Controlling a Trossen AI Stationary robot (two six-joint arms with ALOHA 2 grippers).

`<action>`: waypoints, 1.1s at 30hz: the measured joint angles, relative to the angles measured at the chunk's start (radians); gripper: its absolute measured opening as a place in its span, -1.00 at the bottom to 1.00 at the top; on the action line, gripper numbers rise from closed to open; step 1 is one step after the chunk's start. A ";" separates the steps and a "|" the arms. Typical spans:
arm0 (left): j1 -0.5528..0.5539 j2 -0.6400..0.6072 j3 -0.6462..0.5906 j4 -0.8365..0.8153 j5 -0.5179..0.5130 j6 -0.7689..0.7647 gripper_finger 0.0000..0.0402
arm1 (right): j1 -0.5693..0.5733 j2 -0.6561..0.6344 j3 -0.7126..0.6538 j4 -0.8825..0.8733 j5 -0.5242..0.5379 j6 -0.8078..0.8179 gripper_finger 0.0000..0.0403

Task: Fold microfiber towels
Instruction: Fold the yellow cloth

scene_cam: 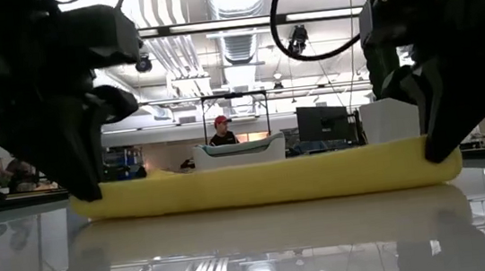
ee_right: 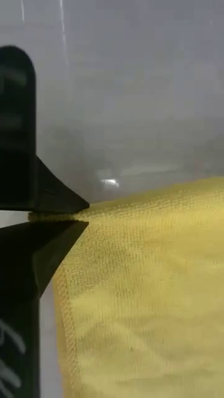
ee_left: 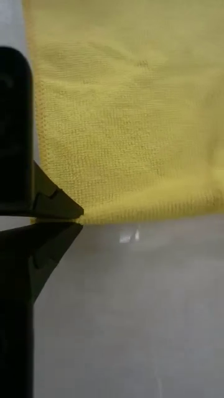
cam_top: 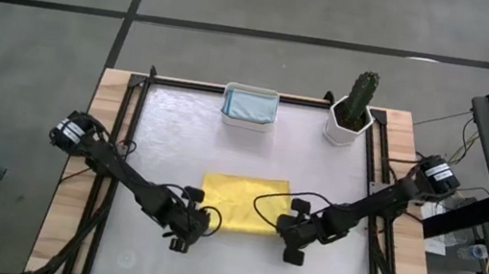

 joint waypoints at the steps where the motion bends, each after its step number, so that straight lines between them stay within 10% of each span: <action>1: 0.000 -0.008 0.000 0.002 0.016 0.004 -0.99 | 0.001 -0.007 0.000 0.001 -0.005 0.000 -0.96; 10: -0.001 -0.151 -0.002 0.004 0.188 -0.001 -0.99 | 0.002 -0.044 0.093 -0.043 -0.103 -0.058 -0.96; 33: 0.107 -0.261 -0.064 -0.095 0.108 0.001 -0.99 | -0.193 -0.044 0.211 -0.322 -0.044 -0.219 -0.96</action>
